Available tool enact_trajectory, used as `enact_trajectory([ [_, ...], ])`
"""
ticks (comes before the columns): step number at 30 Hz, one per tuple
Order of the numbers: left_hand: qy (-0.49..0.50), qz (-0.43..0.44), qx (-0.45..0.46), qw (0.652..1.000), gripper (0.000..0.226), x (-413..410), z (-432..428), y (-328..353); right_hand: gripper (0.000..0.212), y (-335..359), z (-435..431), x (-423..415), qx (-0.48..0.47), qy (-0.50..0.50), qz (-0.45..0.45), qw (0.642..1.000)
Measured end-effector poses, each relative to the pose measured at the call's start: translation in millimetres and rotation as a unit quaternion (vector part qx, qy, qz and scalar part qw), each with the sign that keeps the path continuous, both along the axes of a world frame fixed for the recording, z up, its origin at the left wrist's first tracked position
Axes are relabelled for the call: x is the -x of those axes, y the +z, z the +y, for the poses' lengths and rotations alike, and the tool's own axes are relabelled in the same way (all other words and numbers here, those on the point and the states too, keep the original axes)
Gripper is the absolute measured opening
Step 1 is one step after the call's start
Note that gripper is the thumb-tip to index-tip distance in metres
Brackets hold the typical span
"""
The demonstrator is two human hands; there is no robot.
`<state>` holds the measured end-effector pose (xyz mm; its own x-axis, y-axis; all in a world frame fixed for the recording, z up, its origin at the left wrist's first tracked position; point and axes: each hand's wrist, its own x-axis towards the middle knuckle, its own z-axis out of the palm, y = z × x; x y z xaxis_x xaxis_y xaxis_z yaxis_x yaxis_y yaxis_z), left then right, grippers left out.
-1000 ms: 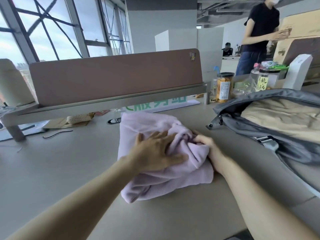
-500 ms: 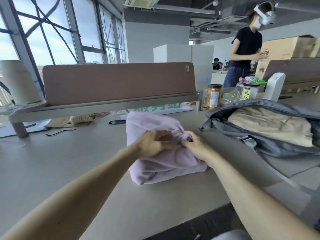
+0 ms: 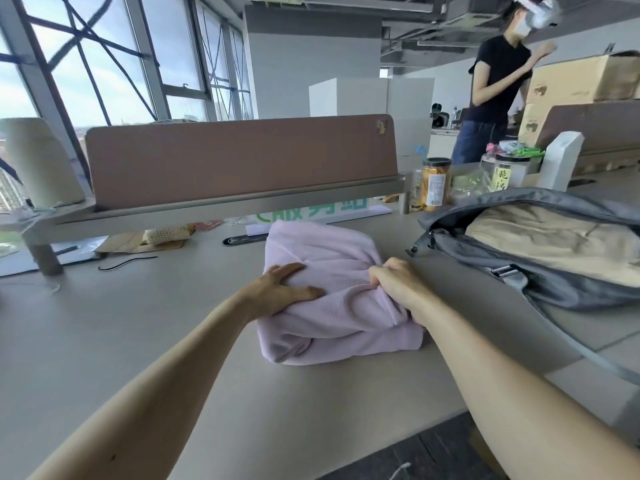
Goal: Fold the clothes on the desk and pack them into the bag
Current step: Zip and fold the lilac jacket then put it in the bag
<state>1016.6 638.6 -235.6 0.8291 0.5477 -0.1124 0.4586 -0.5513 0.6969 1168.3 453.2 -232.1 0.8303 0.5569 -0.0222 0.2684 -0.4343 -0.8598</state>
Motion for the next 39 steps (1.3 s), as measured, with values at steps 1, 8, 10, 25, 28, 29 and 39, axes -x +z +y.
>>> enact_trajectory([
  [1,0.001,0.010,0.005,1.000,0.101,-5,5,0,0.016,-3,5,-6,0.000,0.004,0.005,1.000],
  [8,0.041,0.003,0.035,0.999,0.116,-73,44,-5,0.027,-10,39,-80,0.018,0.026,-0.013,0.999],
  [10,0.048,-0.002,0.035,0.998,0.115,-97,53,-7,0.025,-11,47,-107,0.026,0.035,-0.020,0.999],
  [25,0.161,-0.048,0.227,0.959,0.104,-134,32,2,0.072,15,40,-163,0.060,0.029,0.221,0.973],
  [28,0.138,0.015,0.285,0.948,0.125,-108,3,17,0.014,37,6,-136,0.129,0.020,0.305,0.943],
  [29,0.130,0.040,0.297,0.945,0.131,-99,-6,21,0.010,44,-6,-125,0.154,0.015,0.336,0.929],
  [39,0.060,0.067,0.282,0.955,0.135,-41,-66,56,0.040,97,-83,-44,0.179,-0.068,0.496,0.847],
])
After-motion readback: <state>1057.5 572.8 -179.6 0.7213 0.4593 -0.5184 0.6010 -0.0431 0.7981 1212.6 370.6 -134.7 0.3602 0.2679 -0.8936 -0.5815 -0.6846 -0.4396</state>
